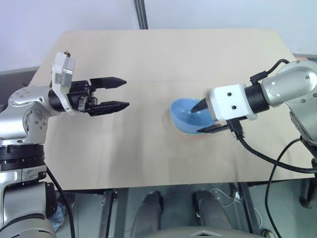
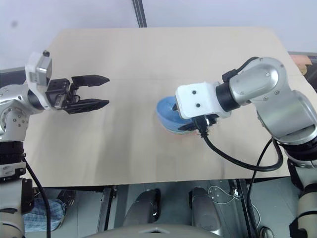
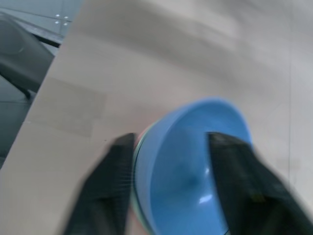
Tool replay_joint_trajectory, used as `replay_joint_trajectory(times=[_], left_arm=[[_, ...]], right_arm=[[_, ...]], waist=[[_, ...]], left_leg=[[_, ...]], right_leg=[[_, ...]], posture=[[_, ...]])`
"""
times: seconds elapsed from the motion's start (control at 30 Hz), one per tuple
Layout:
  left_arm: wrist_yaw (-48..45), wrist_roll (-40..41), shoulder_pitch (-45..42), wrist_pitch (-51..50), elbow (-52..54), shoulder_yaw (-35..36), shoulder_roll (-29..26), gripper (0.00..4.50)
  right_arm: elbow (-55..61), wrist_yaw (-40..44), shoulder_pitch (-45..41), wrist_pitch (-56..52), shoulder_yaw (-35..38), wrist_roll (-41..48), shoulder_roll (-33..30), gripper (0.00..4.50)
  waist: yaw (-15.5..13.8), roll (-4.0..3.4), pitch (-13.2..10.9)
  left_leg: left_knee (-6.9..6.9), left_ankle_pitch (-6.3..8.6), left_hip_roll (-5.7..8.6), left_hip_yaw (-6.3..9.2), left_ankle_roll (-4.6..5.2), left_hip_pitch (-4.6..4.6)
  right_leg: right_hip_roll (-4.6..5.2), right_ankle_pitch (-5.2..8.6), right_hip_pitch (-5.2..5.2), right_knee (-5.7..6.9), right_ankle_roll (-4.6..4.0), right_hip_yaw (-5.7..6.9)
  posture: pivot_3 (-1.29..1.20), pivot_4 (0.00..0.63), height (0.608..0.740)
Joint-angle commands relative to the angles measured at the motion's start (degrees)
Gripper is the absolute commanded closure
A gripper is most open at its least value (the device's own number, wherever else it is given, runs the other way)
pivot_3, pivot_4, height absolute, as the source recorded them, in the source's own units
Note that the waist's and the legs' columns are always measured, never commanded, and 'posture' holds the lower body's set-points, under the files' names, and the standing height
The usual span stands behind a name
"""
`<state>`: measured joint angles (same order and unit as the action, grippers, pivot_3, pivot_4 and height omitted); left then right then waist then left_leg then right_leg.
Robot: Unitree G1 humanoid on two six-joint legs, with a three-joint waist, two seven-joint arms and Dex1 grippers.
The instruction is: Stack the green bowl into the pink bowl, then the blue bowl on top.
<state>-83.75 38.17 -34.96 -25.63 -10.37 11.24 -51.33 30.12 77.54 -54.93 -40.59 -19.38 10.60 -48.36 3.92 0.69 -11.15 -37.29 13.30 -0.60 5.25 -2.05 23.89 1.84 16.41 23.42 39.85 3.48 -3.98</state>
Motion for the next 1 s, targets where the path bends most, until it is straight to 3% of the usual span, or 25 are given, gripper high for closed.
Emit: replay_joint_trajectory(times=[0.03,0.23,0.5,0.73,1.0], left_arm=[[1.6,-0.9,-1.1,2.0,0.2,1.5,0.2,0.17],[4.3,-1.5,0.2,1.5,1.9,2.3,0.1,0.17],[10.7,-1.2,7.7,0.8,7.9,6.0,0.4,0.17],[15.3,-0.5,16.0,0.8,15.4,6.5,3.3,0.17],[19.1,0.2,19.2,0.4,20.6,6.4,5.5,0.17]], right_arm=[[-0.3,-1.2,-1.6,-0.8,0.8,0.5,-0.3,1.19],[-2.6,-1.6,0.2,-3.5,6.3,5.5,-0.9,1.19],[-7.9,-5.1,12.6,-4.1,20.3,12.5,-5.1,1.19],[-15.3,-3.9,28.2,7.3,29.8,13.1,-7.1,1.19],[-23.0,-1.4,30.9,14.9,33.2,15.8,-7.3,1.19]], waist=[[0.0,0.0,0.0],[-0.1,0.0,0.0],[-0.4,0.03,0.0],[-0.9,0.06,0.0],[-0.9,0.04,0.0]], left_leg=[[0.0,0.0,0.0,0.0,0.0,0.0],[-0.02,0.0,0.0,0.0,0.0,0.0],[-0.01,0.0,0.01,0.0,0.01,0.0],[-0.04,0.01,0.03,-0.05,0.02,-0.03],[-0.08,0.01,-0.01,-0.05,0.02,-0.23]], right_leg=[[0.0,0.0,0.0,0.0,0.0,0.0],[0.01,0.0,-0.01,0.0,0.0,0.0],[0.04,0.0,-0.04,-0.02,0.0,0.0],[0.07,-0.01,-0.1,-0.03,0.01,-0.02],[0.01,-0.01,-0.25,0.02,0.01,-0.05]], posture=[[0.0,0.15,0.74],[0.0,0.15,0.74],[0.0,0.15,0.74],[0.0,0.15,0.74],[0.0,0.15,0.74]])
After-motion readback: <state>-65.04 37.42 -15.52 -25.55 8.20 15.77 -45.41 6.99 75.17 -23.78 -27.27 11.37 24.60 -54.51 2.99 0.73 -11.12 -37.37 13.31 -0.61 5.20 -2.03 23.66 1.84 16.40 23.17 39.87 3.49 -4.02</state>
